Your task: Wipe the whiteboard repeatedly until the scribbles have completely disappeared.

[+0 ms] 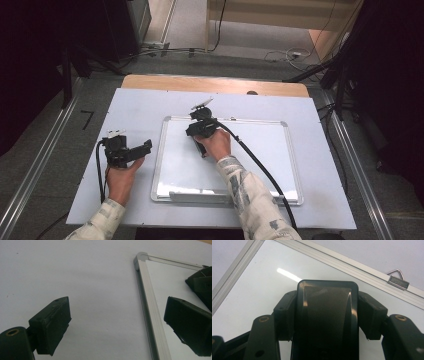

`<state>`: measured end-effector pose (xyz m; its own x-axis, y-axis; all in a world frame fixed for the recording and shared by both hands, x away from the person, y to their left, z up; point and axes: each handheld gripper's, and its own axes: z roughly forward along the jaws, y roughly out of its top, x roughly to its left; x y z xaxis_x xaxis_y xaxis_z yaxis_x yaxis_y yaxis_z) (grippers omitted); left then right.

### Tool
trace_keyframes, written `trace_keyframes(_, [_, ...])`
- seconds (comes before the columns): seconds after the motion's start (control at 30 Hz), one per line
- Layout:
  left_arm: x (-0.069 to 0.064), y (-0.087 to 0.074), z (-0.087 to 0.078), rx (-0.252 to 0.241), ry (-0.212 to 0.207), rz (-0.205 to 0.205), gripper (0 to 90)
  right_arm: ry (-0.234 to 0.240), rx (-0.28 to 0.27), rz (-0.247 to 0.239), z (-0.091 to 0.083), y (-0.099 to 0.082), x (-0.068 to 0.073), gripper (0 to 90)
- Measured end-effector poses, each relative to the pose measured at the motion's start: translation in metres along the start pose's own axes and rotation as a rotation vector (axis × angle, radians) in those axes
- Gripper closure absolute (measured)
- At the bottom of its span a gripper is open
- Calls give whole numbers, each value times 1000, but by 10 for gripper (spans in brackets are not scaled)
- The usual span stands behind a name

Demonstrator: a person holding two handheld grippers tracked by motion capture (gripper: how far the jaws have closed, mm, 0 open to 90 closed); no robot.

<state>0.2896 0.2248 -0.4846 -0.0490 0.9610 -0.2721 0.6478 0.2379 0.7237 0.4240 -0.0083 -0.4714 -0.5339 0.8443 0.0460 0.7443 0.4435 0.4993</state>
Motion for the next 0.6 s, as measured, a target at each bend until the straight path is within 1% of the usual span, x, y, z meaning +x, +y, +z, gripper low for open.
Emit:
trace_keyframes(0.07, [0,0,0,-1,-4,3,75,9,-3,5,0,-1,-2,371])
trace_keyframes(0.1, [0,0,0,-1,-2,0,75,7,-7,3,-1,-1,-4,371])
trace_keyframes(0.17, [1,0,0,2,-3,1,75,0,-9,17,-2,-3,-10,371])
trace_keyframes(0.33, [1,0,0,0,-1,3,75,-35,-1,64,-9,-11,-36,372])
trace_keyframes(0.43, [0,0,0,2,0,7,75,-46,-8,82,-14,-17,-51,371])
trace_keyframes(0.6, [-1,-1,1,5,1,9,74,-57,-14,112,-20,-27,-68,372])
